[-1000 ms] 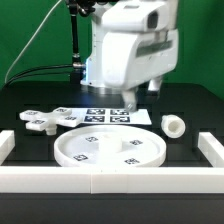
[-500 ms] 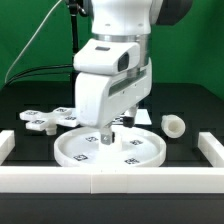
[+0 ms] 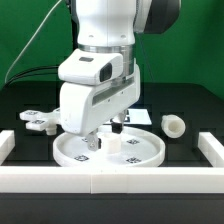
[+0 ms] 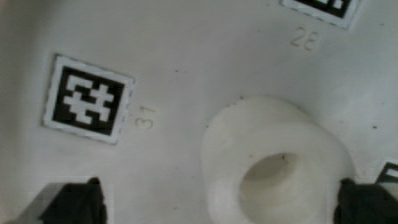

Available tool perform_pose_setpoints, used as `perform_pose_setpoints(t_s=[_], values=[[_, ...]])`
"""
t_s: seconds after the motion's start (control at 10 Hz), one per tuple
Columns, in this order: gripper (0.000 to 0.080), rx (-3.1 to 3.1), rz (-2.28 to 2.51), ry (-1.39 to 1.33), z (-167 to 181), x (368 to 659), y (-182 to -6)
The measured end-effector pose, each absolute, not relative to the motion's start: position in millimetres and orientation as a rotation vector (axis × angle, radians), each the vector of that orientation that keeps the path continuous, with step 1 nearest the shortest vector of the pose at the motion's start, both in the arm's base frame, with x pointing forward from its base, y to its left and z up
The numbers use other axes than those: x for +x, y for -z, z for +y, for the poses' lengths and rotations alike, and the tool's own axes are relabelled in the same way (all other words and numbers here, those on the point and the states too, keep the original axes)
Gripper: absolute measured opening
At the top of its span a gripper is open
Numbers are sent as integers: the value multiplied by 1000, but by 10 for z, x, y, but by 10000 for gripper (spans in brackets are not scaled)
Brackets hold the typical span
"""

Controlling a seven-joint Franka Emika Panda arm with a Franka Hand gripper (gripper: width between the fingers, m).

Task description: Assemble round table

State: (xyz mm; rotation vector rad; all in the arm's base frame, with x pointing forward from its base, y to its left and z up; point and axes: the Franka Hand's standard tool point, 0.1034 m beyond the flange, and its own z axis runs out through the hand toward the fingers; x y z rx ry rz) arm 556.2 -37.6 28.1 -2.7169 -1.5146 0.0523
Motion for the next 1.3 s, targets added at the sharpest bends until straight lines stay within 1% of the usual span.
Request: perform_pose_setpoints(t_s=[0.2, 0.3, 0.4, 0.5, 0.7, 0.9, 1.0, 1.2, 1.3], values=[[649, -2721, -1518, -38, -359, 5561, -295], [649, -2726, -1518, -36, -321, 5584, -374], [649, -2732, -1531, -22, -270, 5629, -559], [649, -2734, -1536, -16, -246, 5633, -647], [649, -2728, -1538, -24, -263, 5611, -590], [649, -2723, -1532, -36, -348, 5558, -454], [649, -2724, -1527, -34, -363, 5546, -417], [649, -2714, -1519, -57, -354, 5479, -268], [649, -2712, -1518, -61, -351, 5467, -246]])
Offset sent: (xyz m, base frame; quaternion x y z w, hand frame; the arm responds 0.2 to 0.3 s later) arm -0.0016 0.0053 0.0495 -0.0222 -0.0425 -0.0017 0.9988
